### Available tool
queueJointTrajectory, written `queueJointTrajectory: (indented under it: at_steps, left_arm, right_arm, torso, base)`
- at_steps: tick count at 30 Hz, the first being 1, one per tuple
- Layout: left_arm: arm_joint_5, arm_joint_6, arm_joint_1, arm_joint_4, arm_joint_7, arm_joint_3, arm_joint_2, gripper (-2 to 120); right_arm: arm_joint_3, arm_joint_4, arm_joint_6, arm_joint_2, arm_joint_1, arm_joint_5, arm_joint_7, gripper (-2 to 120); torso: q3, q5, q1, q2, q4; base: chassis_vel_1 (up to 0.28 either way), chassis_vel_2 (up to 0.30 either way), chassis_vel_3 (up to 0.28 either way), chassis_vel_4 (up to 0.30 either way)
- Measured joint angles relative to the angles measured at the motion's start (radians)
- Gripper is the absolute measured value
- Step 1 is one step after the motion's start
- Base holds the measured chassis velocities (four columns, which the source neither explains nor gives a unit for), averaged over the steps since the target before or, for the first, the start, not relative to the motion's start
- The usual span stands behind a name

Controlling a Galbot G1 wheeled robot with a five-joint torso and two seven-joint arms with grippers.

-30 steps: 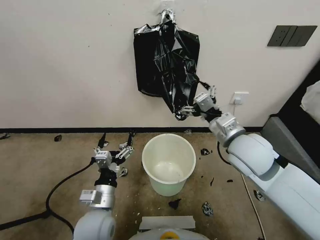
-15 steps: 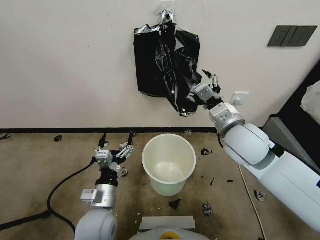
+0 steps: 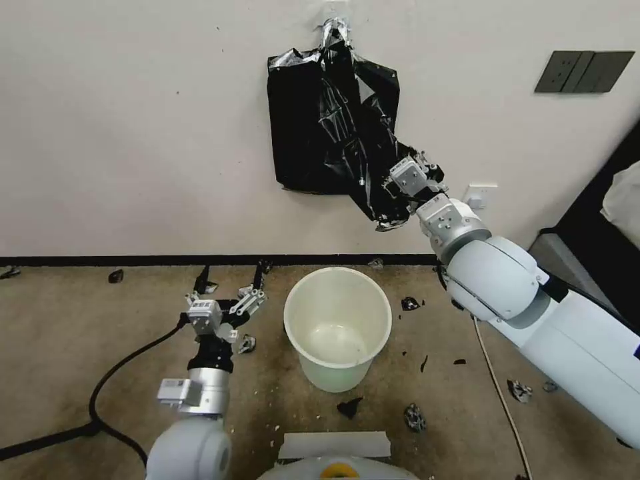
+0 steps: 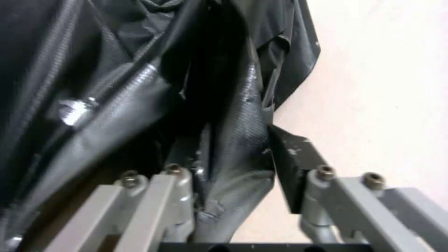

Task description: Place a trash bag onto the trash bin.

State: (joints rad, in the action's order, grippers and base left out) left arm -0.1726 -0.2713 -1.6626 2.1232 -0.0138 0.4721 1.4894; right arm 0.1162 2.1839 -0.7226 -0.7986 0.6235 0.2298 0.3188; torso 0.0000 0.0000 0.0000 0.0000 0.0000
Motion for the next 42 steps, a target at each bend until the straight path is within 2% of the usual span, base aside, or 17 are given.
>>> queueJointTrajectory:
  at_steps: [7, 12, 14, 16, 20, 21, 26, 27, 30, 31, 33, 36, 37, 38, 40, 41, 42]
  left_arm:
    - [-0.003, 0.001, -0.006, 0.015, 0.0, 0.002, -0.001, 100]
    - [-0.011, 0.004, -0.009, 0.028, 0.0, 0.003, -0.005, 100]
    - [-0.034, 0.015, -0.012, 0.055, -0.001, 0.002, -0.02, 100]
    - [-0.037, 0.017, -0.012, 0.06, -0.001, 0.002, -0.024, 100]
    - [-0.086, 0.042, 0.006, 0.112, -0.003, 0.006, -0.102, 100]
    - [-0.086, 0.042, 0.006, 0.112, -0.003, 0.006, -0.102, 100]
    - [-0.194, 0.087, 0.049, 0.151, -0.006, 0.009, -0.25, 100]
    - [-0.194, 0.087, 0.049, 0.151, -0.006, 0.009, -0.25, 100]
    - [-0.288, 0.119, 0.085, 0.174, -0.028, 0.033, -0.366, 100]
    - [-0.288, 0.119, 0.085, 0.174, -0.028, 0.033, -0.366, 100]
    - [-0.333, 0.137, 0.096, 0.194, -0.037, 0.063, -0.423, 100]
    - [-0.333, 0.137, 0.096, 0.194, -0.037, 0.063, -0.423, 100]
    - [-0.426, 0.192, 0.202, 0.203, -0.068, 0.057, -0.582, 100]
    - [-0.461, 0.211, 0.268, 0.199, -0.079, 0.031, -0.649, 100]
    - [-0.461, 0.211, 0.268, 0.199, -0.079, 0.031, -0.649, 100]
    - [-0.498, 0.235, 0.402, 0.167, -0.093, -0.05, -0.758, 100]
    - [-0.498, 0.235, 0.402, 0.167, -0.093, -0.05, -0.758, 100]
  right_arm:
    - [-0.003, -0.016, -0.001, 0.003, 0.0, 0.005, 0.003, 7]
    - [-0.015, -0.026, 0.022, 0.001, 0.003, 0.021, 0.007, 0]
    - [-0.053, -0.031, 0.102, -0.013, 0.031, 0.074, 0.012, 0]
    - [-0.061, -0.029, 0.125, -0.015, 0.039, 0.098, 0.016, 0]
    - [-0.149, 0.009, 0.308, -0.022, 0.116, 0.272, 0.035, 0]
    - [-0.149, 0.009, 0.308, -0.022, 0.116, 0.272, 0.035, 0]
    - [-0.213, 0.053, 0.435, -0.014, 0.192, 0.389, 0.013, 0]
    - [-0.213, 0.053, 0.435, -0.014, 0.192, 0.389, 0.013, 0]
    - [-0.182, 0.05, 0.477, -0.034, 0.178, 0.425, -0.01, 0]
    - [-0.182, 0.05, 0.477, -0.034, 0.178, 0.425, -0.01, 0]
    - [-0.128, 0.023, 0.483, -0.059, 0.128, 0.429, -0.014, 0]
    - [-0.128, 0.023, 0.483, -0.059, 0.128, 0.429, -0.014, 0]
    - [-0.07, -0.008, 0.483, -0.091, 0.062, 0.421, -0.006, 0]
    - [-0.06, -0.012, 0.481, -0.098, 0.047, 0.42, 0.0, 0]
    - [-0.06, -0.012, 0.481, -0.098, 0.047, 0.42, 0.0, 0]
    - [-0.05, -0.015, 0.479, -0.102, 0.022, 0.421, 0.014, 0]
    - [-0.05, -0.015, 0.479, -0.102, 0.022, 0.421, 0.014, 0]
  torso:
    - [0.0, 0.0, 0.0, 0.0, 0.0]
    - [0.0, -0.0001, 0.0, 0.0, 0.0]
    - [0.0, 0.0001, 0.0, 0.0, 0.0001]
    - [0.0, 0.0001, 0.0, 0.0, 0.0001]
    - [0.0, -0.0001, 0.0, 0.0, 0.0001]
    - [0.0, -0.0001, 0.0, 0.0, 0.0001]
    - [0.0, -0.0002, 0.0, 0.0, -0.0002]
    - [0.0, -0.0002, 0.0, 0.0, -0.0002]
    - [0.0, -0.0004, 0.0, 0.0, -0.0004]
    - [0.0, -0.0004, 0.0, 0.0, -0.0004]
    - [0.0, -0.0002, 0.0, 0.0, 0.0002]
    - [0.0, -0.0002, 0.0, 0.0, 0.0002]
    - [0.0, -0.0007, 0.0, 0.0, 0.0006]
    - [0.0, -0.0003, 0.0, 0.0, 0.0002]
    - [0.0, -0.0003, 0.0, 0.0, 0.0002]
    - [0.0, -0.0004, 0.0, 0.0, -0.0001]
    - [0.0, -0.0004, 0.0, 0.0, -0.0001]
  base:
    - [0.0, 0.0, 0.0, 0.0]
    - [0.0, 0.0, 0.0, 0.0]
    - [0.0, 0.0, 0.0, 0.0]
    - [0.0, 0.0, 0.0, 0.0]
    - [0.0, 0.0, 0.0, 0.0]
    - [0.0, 0.0, 0.0, 0.0]
    - [0.0, 0.0, 0.0, 0.0]
    - [0.0, 0.0, 0.0, 0.0]
    - [0.0, 0.0, 0.0, 0.0]
    - [0.0, 0.0, 0.0, 0.0]
    - [0.0, 0.0, 0.0, 0.0]
    - [0.0, 0.0, 0.0, 0.0]
    - [0.0, 0.0, 0.0, 0.0]
    - [0.0, 0.0, 0.0, 0.0]
    - [0.0, 0.0, 0.0, 0.0]
    - [0.0, 0.0, 0.0, 0.0]
    - [0.0, 0.0, 0.0, 0.0]
